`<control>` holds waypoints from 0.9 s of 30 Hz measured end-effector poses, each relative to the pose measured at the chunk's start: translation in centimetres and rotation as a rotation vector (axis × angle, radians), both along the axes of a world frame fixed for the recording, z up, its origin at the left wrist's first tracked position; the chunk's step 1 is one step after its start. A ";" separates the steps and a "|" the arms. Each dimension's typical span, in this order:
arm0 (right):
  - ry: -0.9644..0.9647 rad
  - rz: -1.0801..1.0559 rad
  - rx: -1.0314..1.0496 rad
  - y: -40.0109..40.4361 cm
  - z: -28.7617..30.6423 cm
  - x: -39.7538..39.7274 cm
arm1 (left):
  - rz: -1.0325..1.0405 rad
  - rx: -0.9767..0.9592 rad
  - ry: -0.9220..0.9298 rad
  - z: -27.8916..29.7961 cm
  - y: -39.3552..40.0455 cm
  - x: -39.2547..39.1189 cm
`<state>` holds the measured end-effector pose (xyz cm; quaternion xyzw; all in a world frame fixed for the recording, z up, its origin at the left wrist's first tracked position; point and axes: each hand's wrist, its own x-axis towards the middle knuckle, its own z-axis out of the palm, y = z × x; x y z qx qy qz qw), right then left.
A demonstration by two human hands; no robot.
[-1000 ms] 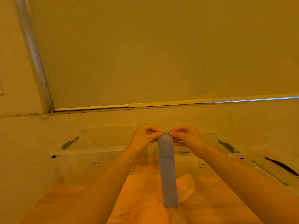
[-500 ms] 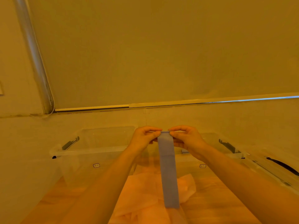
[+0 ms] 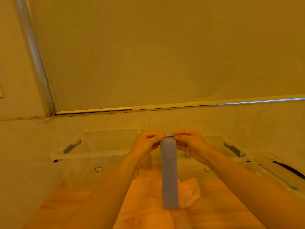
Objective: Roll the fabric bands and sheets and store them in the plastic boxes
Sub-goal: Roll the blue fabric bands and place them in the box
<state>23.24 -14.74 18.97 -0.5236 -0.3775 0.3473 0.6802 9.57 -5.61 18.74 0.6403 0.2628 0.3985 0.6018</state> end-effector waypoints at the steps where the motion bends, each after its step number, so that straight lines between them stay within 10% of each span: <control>1: -0.001 -0.005 -0.001 0.0 0.0 -0.1 | 0.017 0.019 0.022 0.0 0.0 0.0; 15: -0.103 -0.056 -0.006 0.5 -1.0 -0.1 | 0.052 0.255 0.279 -0.3 0.1 -0.1; 27: -0.081 -0.070 0.018 0.8 -1.0 -0.3 | 0.034 0.083 0.059 -0.6 0.1 0.2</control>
